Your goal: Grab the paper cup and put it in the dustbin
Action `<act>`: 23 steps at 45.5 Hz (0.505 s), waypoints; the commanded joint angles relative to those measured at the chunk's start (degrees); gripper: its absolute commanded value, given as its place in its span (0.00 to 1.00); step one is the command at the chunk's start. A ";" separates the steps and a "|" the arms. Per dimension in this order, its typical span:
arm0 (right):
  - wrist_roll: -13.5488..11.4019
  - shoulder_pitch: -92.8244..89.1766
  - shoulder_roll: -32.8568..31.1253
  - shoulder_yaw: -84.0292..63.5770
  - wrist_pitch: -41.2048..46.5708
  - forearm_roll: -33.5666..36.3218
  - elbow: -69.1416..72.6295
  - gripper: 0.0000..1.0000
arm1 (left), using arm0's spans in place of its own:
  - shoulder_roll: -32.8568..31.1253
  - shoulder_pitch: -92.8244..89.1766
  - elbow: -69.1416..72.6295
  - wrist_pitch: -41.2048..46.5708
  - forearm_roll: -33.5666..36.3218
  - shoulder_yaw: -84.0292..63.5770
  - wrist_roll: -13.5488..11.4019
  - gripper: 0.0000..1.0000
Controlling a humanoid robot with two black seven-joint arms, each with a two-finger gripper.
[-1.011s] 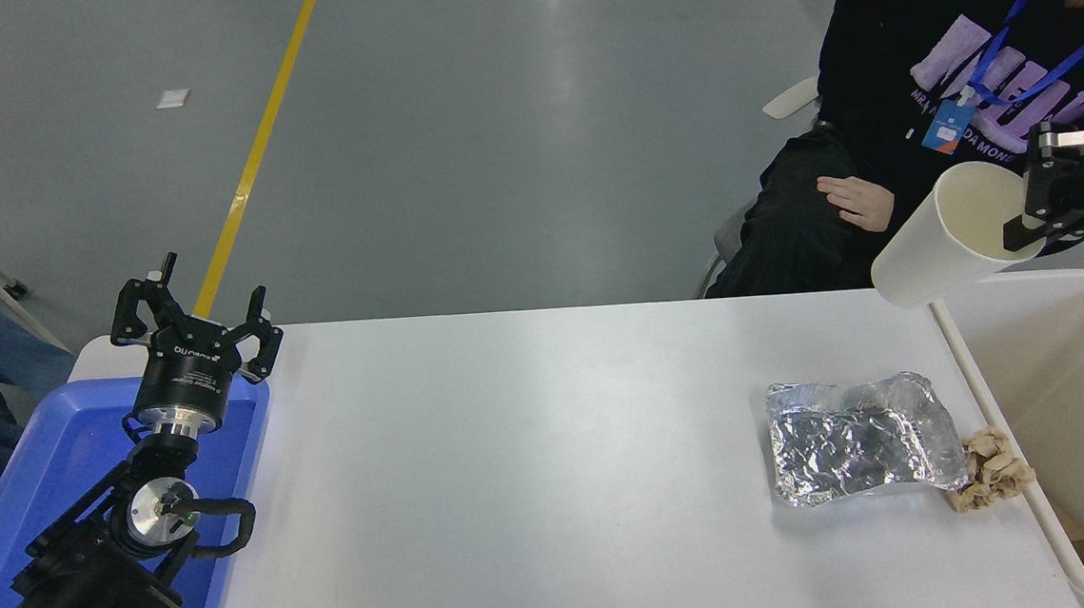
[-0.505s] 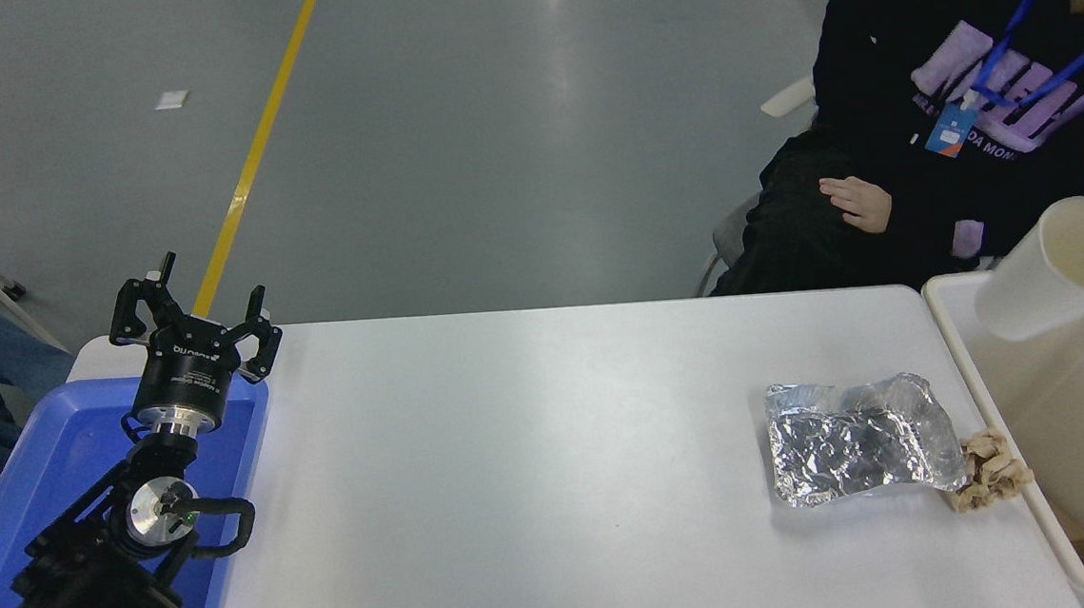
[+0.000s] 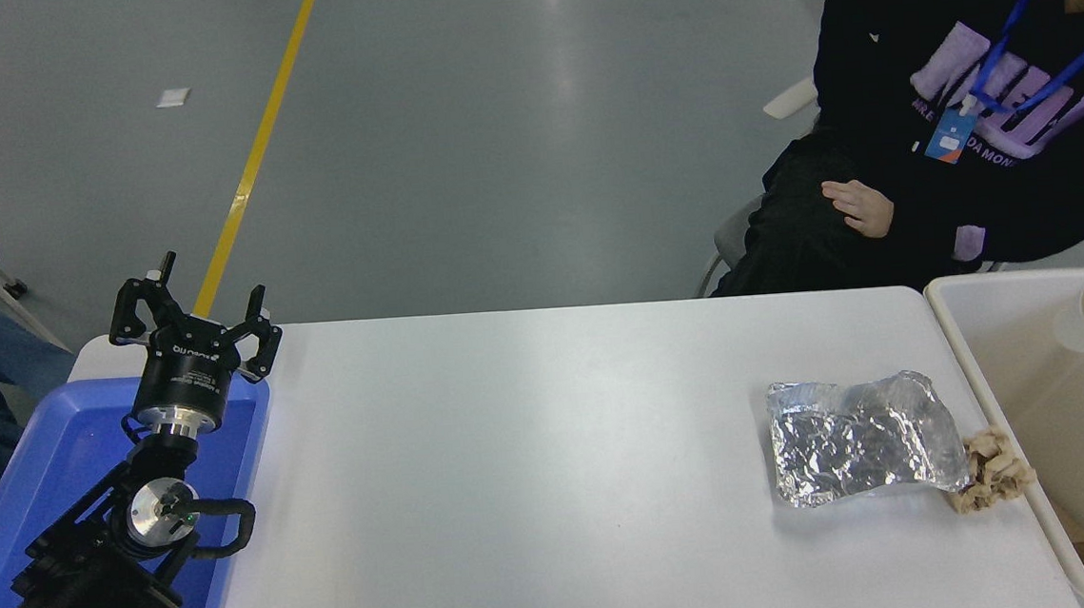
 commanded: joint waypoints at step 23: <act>-2.55 -44.53 16.71 28.86 -1.82 0.05 -48.32 0.00 | 0.00 0.00 -0.01 0.00 0.00 -0.02 0.01 0.98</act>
